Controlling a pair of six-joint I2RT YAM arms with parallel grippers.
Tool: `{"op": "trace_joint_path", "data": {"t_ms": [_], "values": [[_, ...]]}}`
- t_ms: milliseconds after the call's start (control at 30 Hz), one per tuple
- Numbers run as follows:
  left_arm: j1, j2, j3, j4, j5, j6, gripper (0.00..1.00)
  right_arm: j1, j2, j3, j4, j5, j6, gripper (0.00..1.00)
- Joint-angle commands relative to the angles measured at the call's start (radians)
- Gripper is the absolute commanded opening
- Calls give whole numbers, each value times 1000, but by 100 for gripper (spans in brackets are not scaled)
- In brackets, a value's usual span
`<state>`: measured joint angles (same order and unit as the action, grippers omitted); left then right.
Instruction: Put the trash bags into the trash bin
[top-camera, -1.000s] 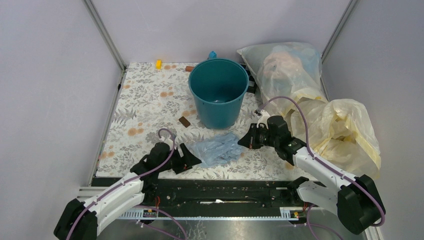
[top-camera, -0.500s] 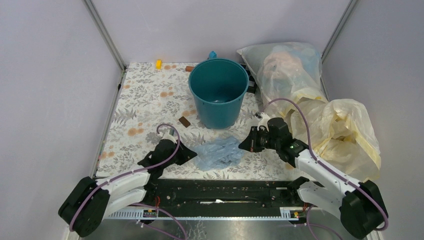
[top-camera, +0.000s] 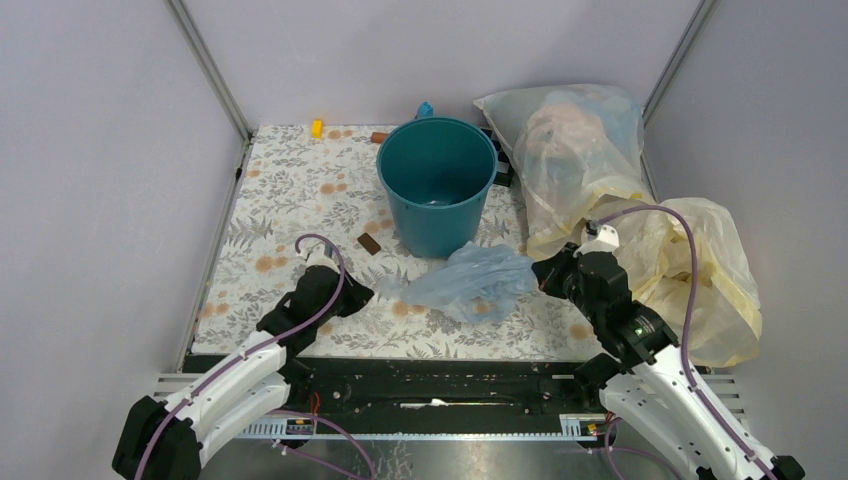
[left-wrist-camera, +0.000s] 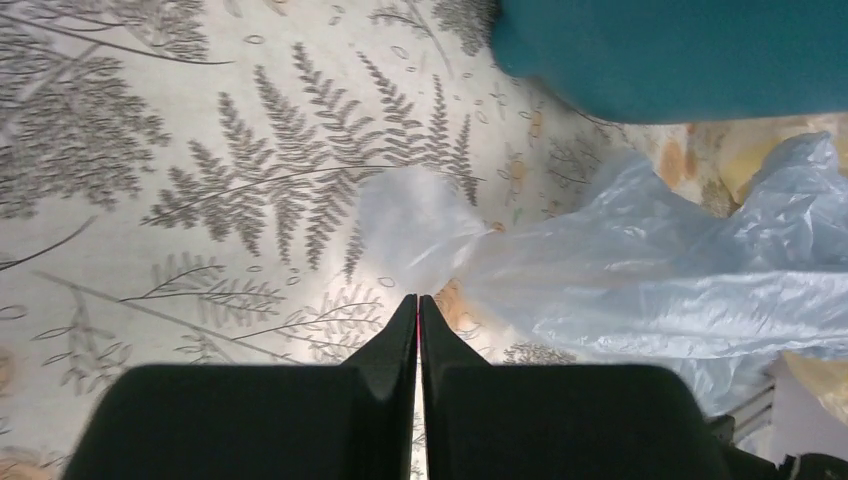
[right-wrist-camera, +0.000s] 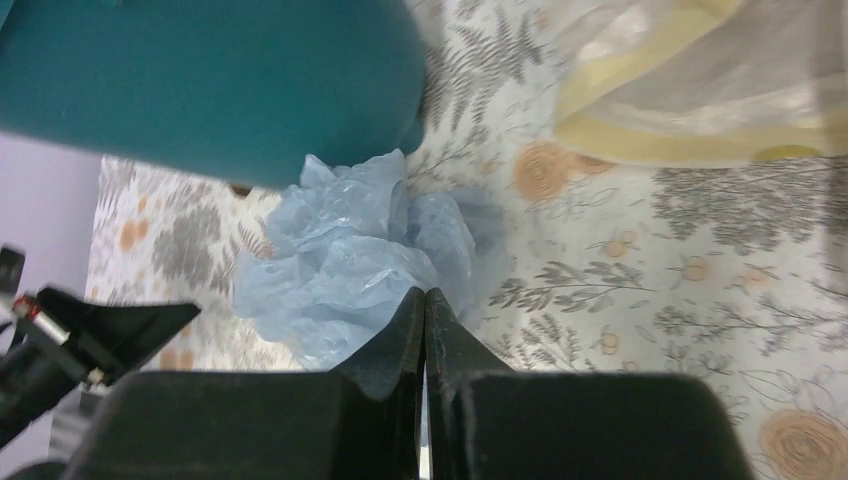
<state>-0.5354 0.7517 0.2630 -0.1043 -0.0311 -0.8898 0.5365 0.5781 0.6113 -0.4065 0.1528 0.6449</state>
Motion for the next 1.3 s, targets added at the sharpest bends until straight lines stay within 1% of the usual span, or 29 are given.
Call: {"op": "trace_joint_path", "data": {"t_ms": [0, 133, 233, 367, 433, 600, 767, 833, 867, 900, 933, 1033, 1100, 1133, 1200, 1267], "values": [[25, -23, 64, -100, -17, 25, 0, 3, -43, 29, -59, 194, 75, 0], [25, -18, 105, -106, 73, 25, 0, 3, -38, 46, -43, 142, 70, 0], [25, -15, 153, -128, 153, 25, 0, 3, -17, 71, -30, 62, 74, 0], [-1, -12, 156, -17, 376, 25, 0, 3, 49, 114, 2, -66, 128, 1], [-50, -16, 153, 49, 408, 25, 0, 3, 94, 141, 3, -90, 193, 1], [-231, -32, 159, 155, 336, 25, 0, 3, 172, 163, 25, -102, 368, 1], [-442, 28, 207, 169, 69, 25, 0, 3, 210, 150, 84, -144, 434, 0], [-533, 53, 200, 225, -44, 25, 0, 3, 214, 138, 109, -148, 451, 0], [-579, 62, 183, 271, -103, -25, 38, 2, 212, 130, 122, -145, 461, 0], [-643, 73, 162, 324, -154, -121, 76, 3, 207, 119, 135, -143, 475, 0], [-685, 86, 136, 380, -211, -198, 82, 3, 202, 109, 152, -142, 486, 0], [-763, 152, 79, 520, -324, -420, 87, 3, 191, 83, 192, -143, 507, 0], [-795, 201, 83, 535, -393, -549, 89, 3, 190, 74, 207, -147, 517, 0], [-809, 230, 97, 526, -426, -613, 89, 4, 189, 70, 212, -149, 519, 0], [-821, 293, 143, 439, -467, -739, 88, 3, 190, 67, 216, -151, 524, 0], [-823, 345, 166, 383, -477, -847, 81, 3, 190, 63, 220, -150, 526, 0]]}}
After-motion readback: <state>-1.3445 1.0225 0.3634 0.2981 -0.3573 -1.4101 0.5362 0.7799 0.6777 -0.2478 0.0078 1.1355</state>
